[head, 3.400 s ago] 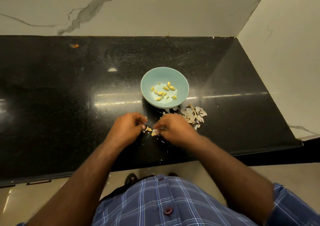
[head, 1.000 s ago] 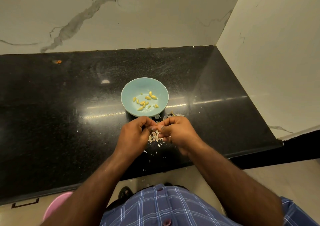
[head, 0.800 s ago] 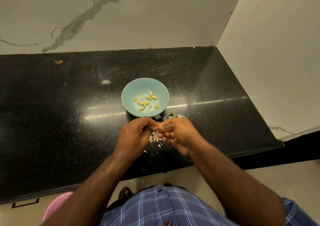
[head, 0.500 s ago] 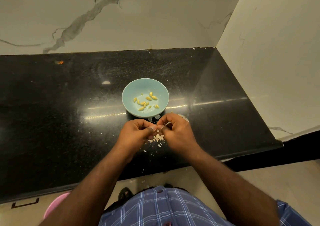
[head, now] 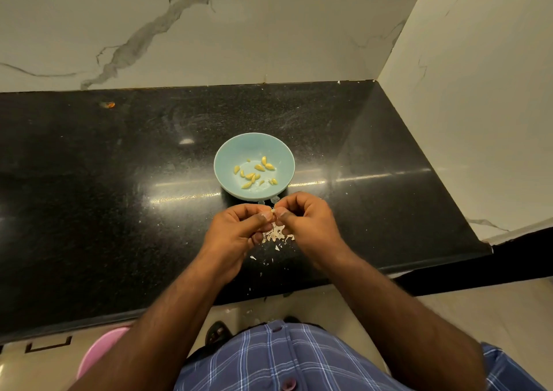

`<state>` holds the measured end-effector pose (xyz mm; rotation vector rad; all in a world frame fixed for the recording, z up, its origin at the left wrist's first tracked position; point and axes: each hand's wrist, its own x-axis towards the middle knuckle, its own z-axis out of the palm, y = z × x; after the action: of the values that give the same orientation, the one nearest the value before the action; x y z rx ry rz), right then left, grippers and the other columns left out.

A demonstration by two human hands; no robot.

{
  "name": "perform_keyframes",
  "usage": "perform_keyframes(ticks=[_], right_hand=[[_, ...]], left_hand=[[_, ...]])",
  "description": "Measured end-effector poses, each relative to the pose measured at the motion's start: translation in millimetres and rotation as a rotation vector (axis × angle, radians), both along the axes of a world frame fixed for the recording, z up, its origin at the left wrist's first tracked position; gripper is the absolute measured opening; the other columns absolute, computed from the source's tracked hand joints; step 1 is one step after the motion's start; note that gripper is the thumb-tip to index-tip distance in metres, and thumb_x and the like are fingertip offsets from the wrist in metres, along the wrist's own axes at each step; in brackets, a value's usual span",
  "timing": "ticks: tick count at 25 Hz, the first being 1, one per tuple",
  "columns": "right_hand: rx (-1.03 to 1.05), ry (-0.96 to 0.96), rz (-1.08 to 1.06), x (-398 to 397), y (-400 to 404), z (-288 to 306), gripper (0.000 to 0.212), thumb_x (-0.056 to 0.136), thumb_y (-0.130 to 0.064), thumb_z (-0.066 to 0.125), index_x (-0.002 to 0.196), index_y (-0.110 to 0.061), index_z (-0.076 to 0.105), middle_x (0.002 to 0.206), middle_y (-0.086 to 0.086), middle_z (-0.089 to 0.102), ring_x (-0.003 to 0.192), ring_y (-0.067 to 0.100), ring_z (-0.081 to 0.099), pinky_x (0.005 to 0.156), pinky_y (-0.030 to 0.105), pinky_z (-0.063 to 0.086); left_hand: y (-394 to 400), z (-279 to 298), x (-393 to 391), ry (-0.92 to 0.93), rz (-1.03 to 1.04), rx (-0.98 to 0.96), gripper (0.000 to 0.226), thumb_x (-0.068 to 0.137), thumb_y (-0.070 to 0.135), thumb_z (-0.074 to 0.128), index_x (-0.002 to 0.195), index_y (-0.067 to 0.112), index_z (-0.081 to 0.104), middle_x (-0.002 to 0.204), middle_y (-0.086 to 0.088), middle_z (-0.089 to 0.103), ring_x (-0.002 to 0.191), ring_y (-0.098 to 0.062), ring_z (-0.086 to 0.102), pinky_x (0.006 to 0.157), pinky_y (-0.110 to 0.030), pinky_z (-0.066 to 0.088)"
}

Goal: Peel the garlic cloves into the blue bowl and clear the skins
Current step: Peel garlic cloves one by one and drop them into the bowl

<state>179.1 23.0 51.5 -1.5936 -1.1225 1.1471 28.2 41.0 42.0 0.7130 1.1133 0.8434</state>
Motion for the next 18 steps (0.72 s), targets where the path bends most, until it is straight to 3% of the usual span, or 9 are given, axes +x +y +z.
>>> perform_keyframes(ticks=[4,6,11,15,18], right_hand=[[-0.223,0.344,-0.022,1.6,1.2,8.7,0.016,0.097,-0.001,0.06,0.085,-0.007,0.068,0.072,0.002,0.068,0.067,0.012,0.063,0.06,0.024,0.051],[-0.27,0.412,-0.011,3.4,1.7,10.4,0.017,0.099,-0.001,0.058,0.085,-0.007,0.067,0.071,0.001,0.069,0.067,0.012,0.063,0.06,0.025,0.05],[-0.12,0.206,0.021,13.1,1.3,8.9,0.014,0.101,-0.008,0.057,0.1,-0.01,0.071,0.082,0.003,0.073,0.074,0.015,0.067,0.067,0.027,0.054],[0.09,0.007,0.149,20.3,-2.1,10.5,0.021,0.09,-0.006,0.074,0.108,-0.017,0.072,0.096,0.005,0.075,0.09,0.018,0.072,0.079,0.028,0.06],[0.015,0.146,0.079,18.8,-1.2,12.7,0.017,0.088,0.0,0.074,0.103,-0.007,0.073,0.085,0.01,0.074,0.078,0.021,0.071,0.069,0.028,0.059]], left_hand=[[-1.7,-2.6,-1.8,0.009,0.007,0.097,0.008,0.087,0.001,0.072,0.091,0.006,0.077,0.082,-0.012,0.073,0.067,-0.014,0.06,0.06,-0.019,0.052],[-2.0,-2.9,-2.5,-0.017,0.005,0.106,0.009,0.086,0.001,0.073,0.09,0.008,0.077,0.083,-0.013,0.073,0.068,-0.016,0.059,0.06,-0.019,0.053],[-1.3,-0.8,-2.9,-0.062,-0.003,0.099,0.021,0.075,0.014,0.077,0.094,0.004,0.076,0.082,-0.013,0.072,0.073,-0.017,0.061,0.061,-0.02,0.051],[-0.4,-2.9,-6.4,0.022,-0.058,0.154,0.028,0.076,0.02,0.077,0.098,0.003,0.075,0.081,-0.012,0.071,0.07,-0.016,0.06,0.064,-0.025,0.05],[1.0,-4.0,-6.0,0.09,-0.093,0.216,0.012,0.087,0.009,0.073,0.098,0.006,0.075,0.08,-0.007,0.073,0.071,-0.014,0.063,0.067,-0.027,0.051]])
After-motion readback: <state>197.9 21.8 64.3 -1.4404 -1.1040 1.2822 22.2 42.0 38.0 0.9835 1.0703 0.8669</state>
